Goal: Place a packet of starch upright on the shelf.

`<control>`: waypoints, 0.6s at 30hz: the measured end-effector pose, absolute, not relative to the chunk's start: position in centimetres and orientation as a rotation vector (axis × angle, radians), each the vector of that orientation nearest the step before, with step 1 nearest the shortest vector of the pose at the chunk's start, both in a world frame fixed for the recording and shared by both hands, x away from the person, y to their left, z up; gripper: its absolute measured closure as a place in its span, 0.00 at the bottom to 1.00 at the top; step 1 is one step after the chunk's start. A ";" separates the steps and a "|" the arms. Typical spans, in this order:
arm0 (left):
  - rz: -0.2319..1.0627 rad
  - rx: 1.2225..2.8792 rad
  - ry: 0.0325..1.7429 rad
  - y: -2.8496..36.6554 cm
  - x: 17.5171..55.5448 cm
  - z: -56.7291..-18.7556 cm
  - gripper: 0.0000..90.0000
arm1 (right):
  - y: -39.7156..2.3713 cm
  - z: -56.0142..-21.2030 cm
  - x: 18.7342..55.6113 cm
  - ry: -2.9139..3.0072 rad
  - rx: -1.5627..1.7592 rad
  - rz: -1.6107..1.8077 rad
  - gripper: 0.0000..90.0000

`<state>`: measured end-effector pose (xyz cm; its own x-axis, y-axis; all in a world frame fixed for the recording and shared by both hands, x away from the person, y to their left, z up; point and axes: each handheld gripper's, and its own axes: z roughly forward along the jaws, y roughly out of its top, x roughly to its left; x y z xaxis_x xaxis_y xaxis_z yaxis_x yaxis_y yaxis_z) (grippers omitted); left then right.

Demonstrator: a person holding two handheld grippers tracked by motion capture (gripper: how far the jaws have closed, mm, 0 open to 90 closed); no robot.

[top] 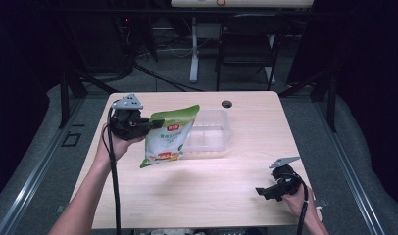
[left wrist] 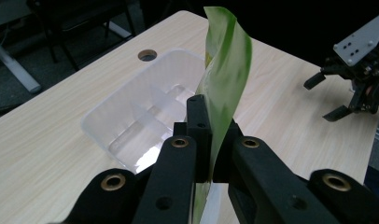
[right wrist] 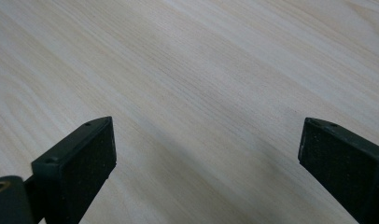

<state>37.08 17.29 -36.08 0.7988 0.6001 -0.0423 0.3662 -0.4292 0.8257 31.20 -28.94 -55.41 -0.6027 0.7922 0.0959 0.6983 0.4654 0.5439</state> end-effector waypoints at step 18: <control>0.377 2.031 0.754 17.1 39.3 -34.2 1.00 | -29.0 -55.3 31.2 2.535 1.311 0.824 0.04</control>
<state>39.30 17.11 -34.19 0.7667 0.6415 -0.0258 0.3641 -0.4013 0.8404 31.16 -28.96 -55.35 -0.5987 0.7950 0.0976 0.7004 0.4605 0.5454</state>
